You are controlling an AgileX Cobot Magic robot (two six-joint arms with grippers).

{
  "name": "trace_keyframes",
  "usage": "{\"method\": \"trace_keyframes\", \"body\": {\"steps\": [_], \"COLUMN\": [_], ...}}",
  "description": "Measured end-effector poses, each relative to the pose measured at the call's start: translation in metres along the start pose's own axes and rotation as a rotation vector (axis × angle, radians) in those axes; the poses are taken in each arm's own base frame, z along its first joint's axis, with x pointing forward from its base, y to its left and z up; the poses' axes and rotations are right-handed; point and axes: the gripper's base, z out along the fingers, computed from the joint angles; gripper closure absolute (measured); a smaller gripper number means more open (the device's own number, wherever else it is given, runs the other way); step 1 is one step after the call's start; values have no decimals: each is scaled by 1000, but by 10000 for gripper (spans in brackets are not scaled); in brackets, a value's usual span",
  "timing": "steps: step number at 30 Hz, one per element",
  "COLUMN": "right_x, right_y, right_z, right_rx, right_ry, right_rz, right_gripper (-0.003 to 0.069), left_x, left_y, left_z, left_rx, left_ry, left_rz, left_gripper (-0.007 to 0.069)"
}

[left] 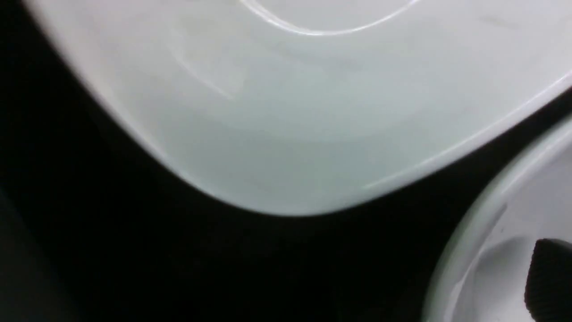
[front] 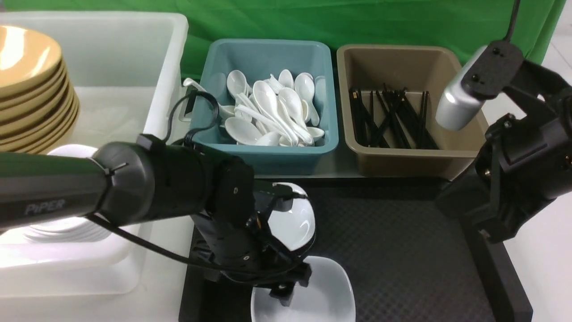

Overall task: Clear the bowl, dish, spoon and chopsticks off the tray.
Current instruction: Use the left arm to grab the plate, then use the left arm to put the plate into the large storage box on the left

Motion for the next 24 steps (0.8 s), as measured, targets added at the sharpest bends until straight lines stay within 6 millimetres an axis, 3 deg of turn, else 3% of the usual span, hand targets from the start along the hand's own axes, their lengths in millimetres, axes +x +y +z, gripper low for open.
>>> {"method": "trace_keyframes", "body": {"steps": [1,3,4,5,6,7,11,12,13,17,18,19,21,22,24], "right_x": [0,0,0,0,0,-1,-2,-3,-3,-15,-23,-25,-39,-51,-71], "right_y": [0,1,1,1,1,1,1,1,1,4,7,8,12,18,32], "right_z": [-1,-3,-4,-4,-4,-4,-5,-5,-6,-18,-25,-26,-35,-42,-46], "right_rx": [0,3,2,4,6,7,14,15,15,-2,-25,-30,-76,-113,-162], "right_ry": [-2,-12,-16,-19,-23,-26,-38,-47,-48,-119,-170,-176,-261,-319,-375], "right_rz": [0,-16,-22,-23,-26,-26,-28,-27,-28,-49,-62,-63,-77,-95,-159], "right_gripper": [638,638,638,638,638,638,638,638,638,638,638,638,638,638,638], "left_x": [0,-2,-2,-2,-2,-3,-7,-11,-11,-24,-26,-25,-20,-12,7], "left_y": [0,-2,-2,-3,-3,-5,-11,-12,-12,6,19,24,50,74,115], "left_z": [0,2,2,2,1,-1,-22,-40,-43,-123,-151,-159,-194,-215,-239], "left_rx": [0,14,19,20,21,33,55,52,51,59,60,57,37,6,-55], "left_ry": [-1,2,10,16,33,39,20,5,1,-153,-223,-245,-346,-406,-469], "left_rz": [3,10,13,13,12,3,14,39,41,29,3,-7,-64,-126,-249], "left_gripper": [88,186,287,321,431,483,571,603,606,615,615,615,616,616,617]}}
